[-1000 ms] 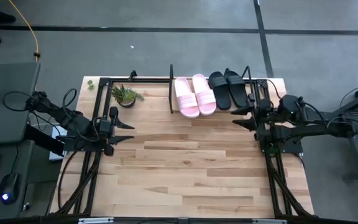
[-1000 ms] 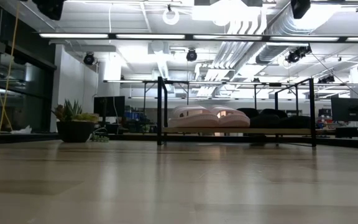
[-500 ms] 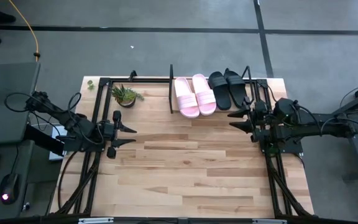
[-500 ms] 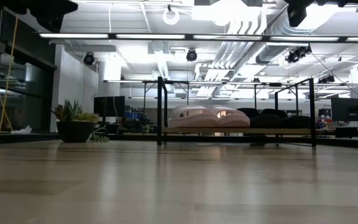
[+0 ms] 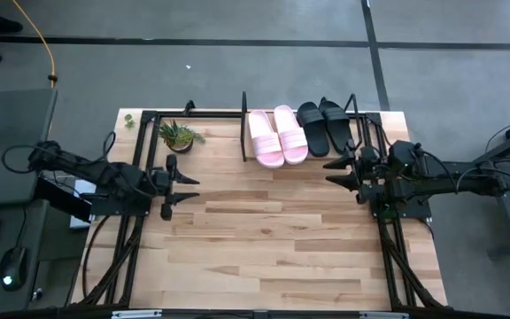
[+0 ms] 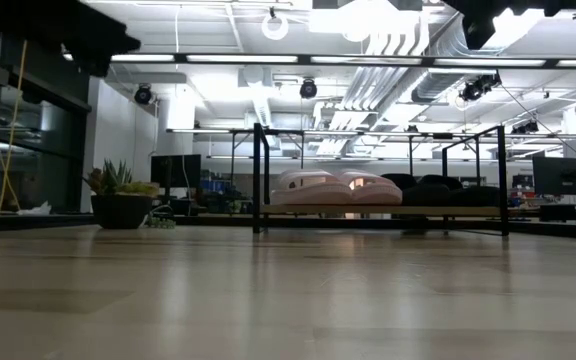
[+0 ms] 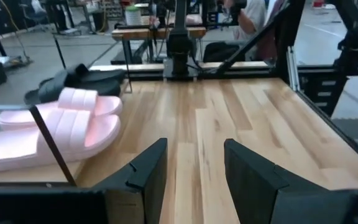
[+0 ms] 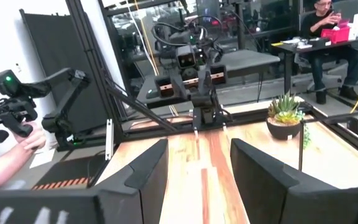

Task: Pick and place slides into the shelf
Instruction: Return to Home Position

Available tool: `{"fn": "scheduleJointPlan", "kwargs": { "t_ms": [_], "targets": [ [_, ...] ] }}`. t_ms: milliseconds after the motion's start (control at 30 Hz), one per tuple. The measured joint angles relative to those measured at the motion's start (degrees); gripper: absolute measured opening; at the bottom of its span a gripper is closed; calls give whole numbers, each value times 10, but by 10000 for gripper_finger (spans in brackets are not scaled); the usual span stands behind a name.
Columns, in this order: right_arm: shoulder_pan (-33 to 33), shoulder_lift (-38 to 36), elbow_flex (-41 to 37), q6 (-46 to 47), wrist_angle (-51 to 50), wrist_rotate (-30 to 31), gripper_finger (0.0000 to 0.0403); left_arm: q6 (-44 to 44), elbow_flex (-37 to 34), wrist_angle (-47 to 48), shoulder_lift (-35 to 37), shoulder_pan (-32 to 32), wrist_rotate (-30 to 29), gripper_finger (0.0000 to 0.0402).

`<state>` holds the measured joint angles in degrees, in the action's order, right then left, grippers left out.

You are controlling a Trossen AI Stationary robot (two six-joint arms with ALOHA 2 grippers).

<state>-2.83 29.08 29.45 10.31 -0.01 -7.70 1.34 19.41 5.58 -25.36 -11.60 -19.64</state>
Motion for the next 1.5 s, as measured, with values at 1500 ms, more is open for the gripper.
{"fn": "scheduleJointPlan", "kwargs": {
  "t_ms": [1500],
  "targets": [
    [-1,-149,-211,-13,146,-13,165,-50,-98,-131,13,52,21,143]
  ]
}}
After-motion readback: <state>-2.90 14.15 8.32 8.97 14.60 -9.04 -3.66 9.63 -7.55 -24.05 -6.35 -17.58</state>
